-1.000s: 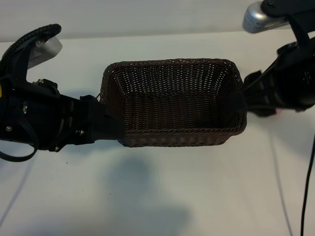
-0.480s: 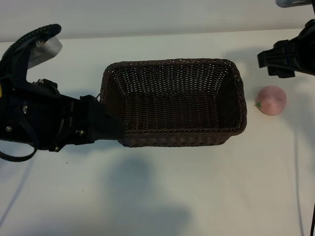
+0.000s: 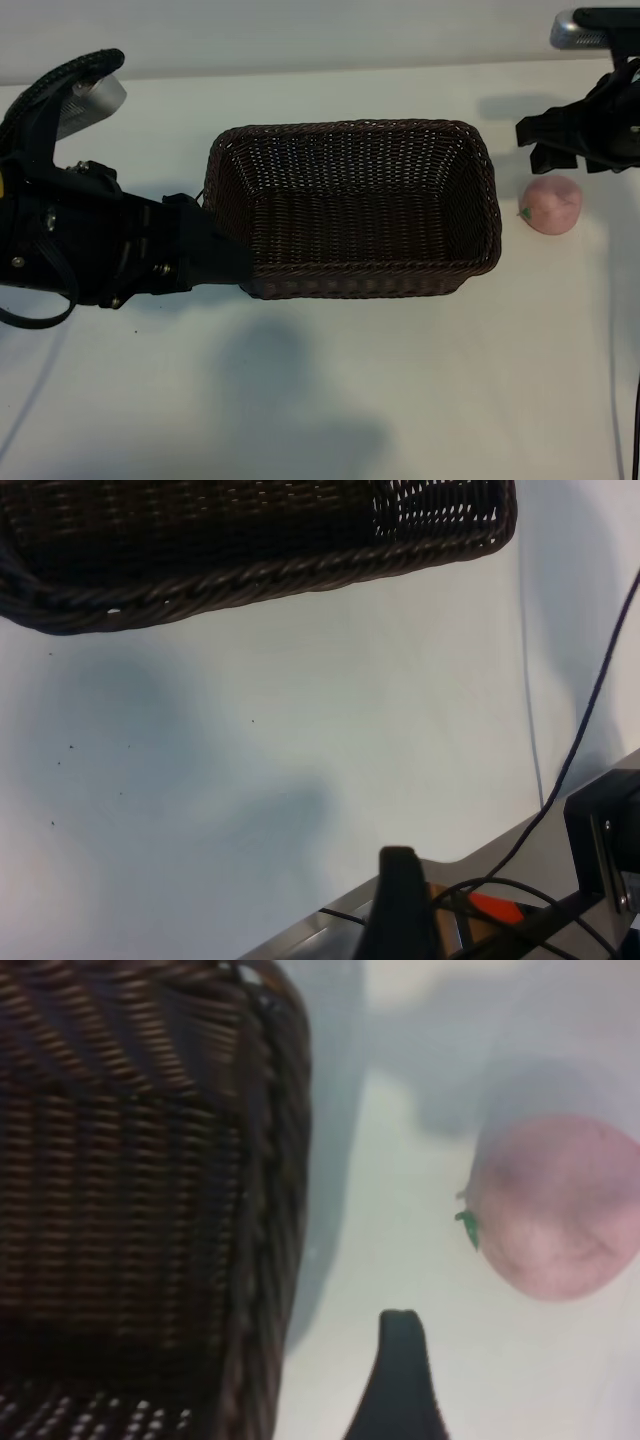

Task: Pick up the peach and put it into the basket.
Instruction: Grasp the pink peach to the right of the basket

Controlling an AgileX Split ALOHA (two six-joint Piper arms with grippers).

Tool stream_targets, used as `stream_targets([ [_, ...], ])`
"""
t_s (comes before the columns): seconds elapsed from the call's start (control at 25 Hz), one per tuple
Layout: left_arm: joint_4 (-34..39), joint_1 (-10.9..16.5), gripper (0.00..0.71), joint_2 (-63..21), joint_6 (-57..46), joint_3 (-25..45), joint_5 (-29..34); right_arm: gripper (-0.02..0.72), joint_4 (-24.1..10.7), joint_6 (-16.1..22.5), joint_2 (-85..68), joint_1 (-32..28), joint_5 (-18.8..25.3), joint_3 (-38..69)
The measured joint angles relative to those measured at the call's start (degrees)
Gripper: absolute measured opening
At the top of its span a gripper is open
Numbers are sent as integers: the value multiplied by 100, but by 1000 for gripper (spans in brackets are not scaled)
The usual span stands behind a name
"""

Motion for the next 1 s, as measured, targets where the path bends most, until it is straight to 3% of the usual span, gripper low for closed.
stream_targets([
  [0.52,0,0,553,0,0,0,0,560,58,-86,940,-352,-644,0],
  [0.88,0,0,553,0,0,0,0,555,495,-573,1525,-381,-802,0],
  [1.0,0,0,553,0,0,0,0,428,526,-612,1598,-381,-882,0],
])
